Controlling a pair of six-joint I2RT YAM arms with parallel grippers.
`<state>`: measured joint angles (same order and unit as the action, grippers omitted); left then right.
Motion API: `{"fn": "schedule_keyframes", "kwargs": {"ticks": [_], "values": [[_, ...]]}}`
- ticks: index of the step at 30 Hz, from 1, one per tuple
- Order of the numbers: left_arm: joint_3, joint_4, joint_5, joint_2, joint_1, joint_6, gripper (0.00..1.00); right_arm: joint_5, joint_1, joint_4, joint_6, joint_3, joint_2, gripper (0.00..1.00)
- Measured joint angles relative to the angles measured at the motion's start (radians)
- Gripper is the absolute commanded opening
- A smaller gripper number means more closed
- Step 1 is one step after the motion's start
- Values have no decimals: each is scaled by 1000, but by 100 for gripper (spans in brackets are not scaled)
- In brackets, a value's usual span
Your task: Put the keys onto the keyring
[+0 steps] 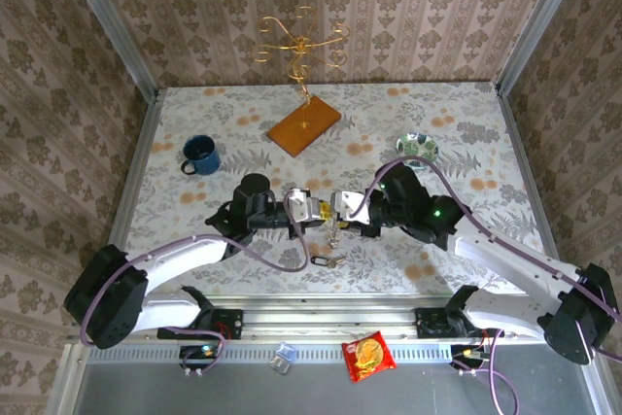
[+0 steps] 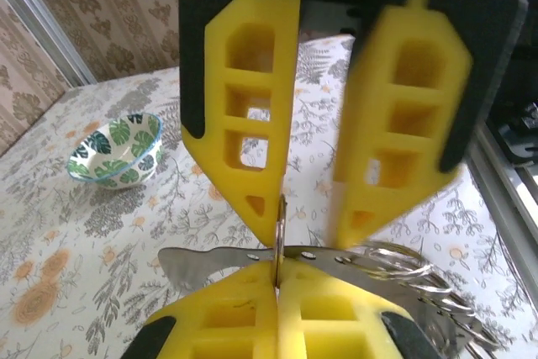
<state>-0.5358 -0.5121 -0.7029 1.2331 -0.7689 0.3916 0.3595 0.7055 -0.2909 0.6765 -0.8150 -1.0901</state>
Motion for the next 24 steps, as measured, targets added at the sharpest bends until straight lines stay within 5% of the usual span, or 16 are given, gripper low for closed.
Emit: {"fn": "schedule_keyframes", "kwargs": {"ticks": [15,24], "values": [[41,-224,-32,51,0,-122,0,96,-51,268,-158,185,101,25],[45,-239,-34,51,0,-130,0,-19,-52,257,-177,195,150,26]]}}
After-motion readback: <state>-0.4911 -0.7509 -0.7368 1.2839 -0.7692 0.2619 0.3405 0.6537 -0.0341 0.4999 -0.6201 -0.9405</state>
